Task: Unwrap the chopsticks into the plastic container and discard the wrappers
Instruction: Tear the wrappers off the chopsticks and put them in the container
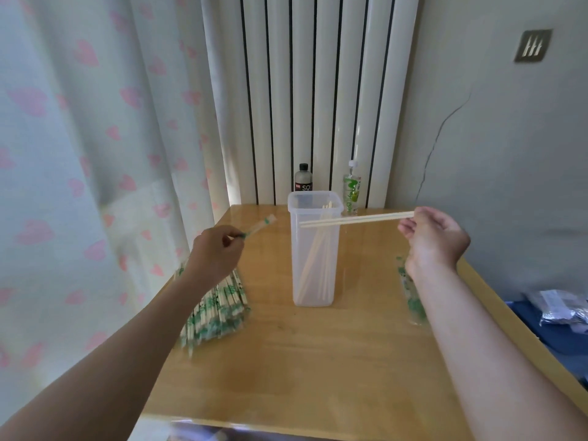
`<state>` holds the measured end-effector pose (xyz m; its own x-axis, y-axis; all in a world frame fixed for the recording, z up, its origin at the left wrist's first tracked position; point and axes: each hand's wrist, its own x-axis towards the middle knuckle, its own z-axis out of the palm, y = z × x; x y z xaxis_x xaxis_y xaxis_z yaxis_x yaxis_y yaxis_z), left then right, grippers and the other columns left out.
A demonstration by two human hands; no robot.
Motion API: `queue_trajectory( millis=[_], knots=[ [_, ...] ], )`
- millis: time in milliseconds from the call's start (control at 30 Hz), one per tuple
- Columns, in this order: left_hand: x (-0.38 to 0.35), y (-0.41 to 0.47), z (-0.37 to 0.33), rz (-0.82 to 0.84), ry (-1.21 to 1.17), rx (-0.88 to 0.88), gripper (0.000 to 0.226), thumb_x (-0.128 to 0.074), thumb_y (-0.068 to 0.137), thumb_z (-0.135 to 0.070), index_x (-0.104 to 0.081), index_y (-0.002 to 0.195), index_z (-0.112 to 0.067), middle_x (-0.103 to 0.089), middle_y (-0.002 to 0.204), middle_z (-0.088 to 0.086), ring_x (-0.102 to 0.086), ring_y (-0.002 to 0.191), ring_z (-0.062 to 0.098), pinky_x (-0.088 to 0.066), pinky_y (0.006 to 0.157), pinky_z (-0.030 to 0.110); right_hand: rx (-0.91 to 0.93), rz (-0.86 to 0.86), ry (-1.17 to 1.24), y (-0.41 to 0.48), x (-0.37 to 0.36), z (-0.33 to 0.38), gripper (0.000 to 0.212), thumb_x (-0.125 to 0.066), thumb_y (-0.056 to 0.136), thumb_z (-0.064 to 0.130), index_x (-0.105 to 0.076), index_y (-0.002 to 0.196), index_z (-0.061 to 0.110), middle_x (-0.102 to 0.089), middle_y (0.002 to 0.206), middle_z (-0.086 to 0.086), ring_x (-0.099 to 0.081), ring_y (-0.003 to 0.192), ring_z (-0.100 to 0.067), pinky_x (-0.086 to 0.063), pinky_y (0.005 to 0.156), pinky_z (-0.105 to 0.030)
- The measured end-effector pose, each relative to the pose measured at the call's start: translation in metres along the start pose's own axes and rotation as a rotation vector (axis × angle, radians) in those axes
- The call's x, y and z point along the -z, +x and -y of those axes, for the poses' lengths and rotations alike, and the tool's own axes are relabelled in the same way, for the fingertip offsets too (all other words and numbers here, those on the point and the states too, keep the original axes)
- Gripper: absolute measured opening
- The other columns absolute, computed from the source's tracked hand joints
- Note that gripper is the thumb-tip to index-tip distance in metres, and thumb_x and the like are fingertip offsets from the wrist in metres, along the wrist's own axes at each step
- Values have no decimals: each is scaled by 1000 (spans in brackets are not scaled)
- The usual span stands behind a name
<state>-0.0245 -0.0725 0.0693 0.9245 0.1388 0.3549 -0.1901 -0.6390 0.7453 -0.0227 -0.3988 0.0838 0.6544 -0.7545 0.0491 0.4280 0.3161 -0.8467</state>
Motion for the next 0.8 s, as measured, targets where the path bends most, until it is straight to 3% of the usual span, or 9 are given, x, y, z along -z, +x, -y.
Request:
queue_trajectory(
  millis=[100, 333, 533, 700, 800],
  knots=[
    [2, 2, -10, -77, -180, 42, 17, -59, 95, -18, -71, 82, -19, -67, 72, 18, -50, 55, 18, -40, 51, 29, 36, 25, 53, 3, -17, 19, 6, -67, 95, 0, -67, 94, 6, -68, 81, -12, -68, 59, -16, -58, 64, -25],
    [-3, 5, -55, -80, -379, -44, 16, -58, 99, -20, -69, 88, -19, -59, 68, 6, -53, 64, 19, -40, 49, 23, 216, 65, 22, -2, -57, 50, 7, -64, 97, 2, -65, 95, 9, -70, 81, -10, -68, 59, -15, -60, 63, -28],
    [-9, 3, -62, -67, -395, -57, 16, -58, 98, -20, -69, 87, -23, -62, 65, 2, -58, 66, 18, -45, 57, 29, 500, 205, -308, -11, -73, 42, 9, -63, 95, 12, -67, 94, 20, -73, 84, -6, -72, 70, -22, -63, 70, -40],
    [-9, -6, -62, -14, -415, -46, 21, -56, 99, -17, -68, 84, -26, -61, 66, 1, -58, 67, 17, -46, 60, 30, 645, 476, -644, -31, -81, 16, 11, -64, 95, 11, -74, 100, 15, -69, 84, 3, -65, 77, -8, -56, 76, -30],
    [-8, -12, -61, 23, -398, -66, 21, -55, 100, -16, -69, 86, -24, -63, 73, 8, -55, 60, 7, -41, 51, 16, 656, 638, -835, -37, -82, 6, 14, -63, 98, 15, -76, 104, 12, -67, 90, 6, -62, 83, -10, -45, 74, -23]
  ],
)
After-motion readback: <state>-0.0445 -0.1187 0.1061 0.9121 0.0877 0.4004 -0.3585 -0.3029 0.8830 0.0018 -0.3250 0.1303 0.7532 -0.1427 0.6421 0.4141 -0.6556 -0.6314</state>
